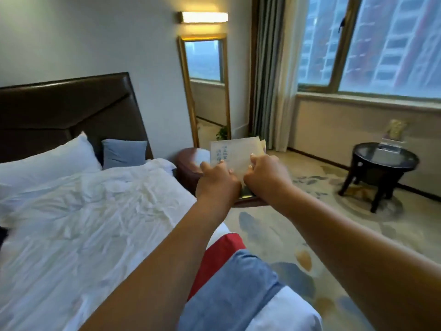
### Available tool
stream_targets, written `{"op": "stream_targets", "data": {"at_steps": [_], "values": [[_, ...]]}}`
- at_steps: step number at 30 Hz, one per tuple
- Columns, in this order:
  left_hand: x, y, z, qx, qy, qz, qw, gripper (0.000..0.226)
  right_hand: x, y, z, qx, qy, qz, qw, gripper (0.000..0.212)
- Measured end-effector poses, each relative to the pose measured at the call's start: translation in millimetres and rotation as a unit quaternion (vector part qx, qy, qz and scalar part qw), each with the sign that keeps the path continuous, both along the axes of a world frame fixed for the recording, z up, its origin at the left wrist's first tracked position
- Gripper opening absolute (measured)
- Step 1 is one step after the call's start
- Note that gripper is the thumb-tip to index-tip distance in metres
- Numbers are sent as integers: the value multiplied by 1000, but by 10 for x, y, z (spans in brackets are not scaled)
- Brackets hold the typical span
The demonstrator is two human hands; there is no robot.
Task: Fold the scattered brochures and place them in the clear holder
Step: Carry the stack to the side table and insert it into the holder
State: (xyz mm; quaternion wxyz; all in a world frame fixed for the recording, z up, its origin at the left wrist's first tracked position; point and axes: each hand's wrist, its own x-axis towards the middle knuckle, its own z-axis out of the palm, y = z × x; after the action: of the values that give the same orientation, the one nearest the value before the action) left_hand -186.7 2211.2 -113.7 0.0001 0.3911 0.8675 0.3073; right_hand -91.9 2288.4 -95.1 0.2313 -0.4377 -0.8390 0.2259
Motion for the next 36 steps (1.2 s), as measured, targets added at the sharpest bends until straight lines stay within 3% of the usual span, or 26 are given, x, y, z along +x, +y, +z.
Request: {"op": "stream_targets", "data": {"at_steps": [5,10,18,27,36], "values": [[1240,947,224,-3,20,-151,988,35,1444,694,107,19,-5,-132,991,36],[2418,1921,295,1,10,-262,965,36,2728,1300,131,67,-28,-263,962,48],[3946,3386,371,-11,-7,-382,924,35,4365,2415,259,40,-35,-330,943,39],[4486,4635,514,-22,34,-457,889,48,4953,3535,324,31,-64,-350,934,36],[4231,6157,477,-33,18,-483,875,48,4694,5020,355,-18,-46,-362,931,39]]}}
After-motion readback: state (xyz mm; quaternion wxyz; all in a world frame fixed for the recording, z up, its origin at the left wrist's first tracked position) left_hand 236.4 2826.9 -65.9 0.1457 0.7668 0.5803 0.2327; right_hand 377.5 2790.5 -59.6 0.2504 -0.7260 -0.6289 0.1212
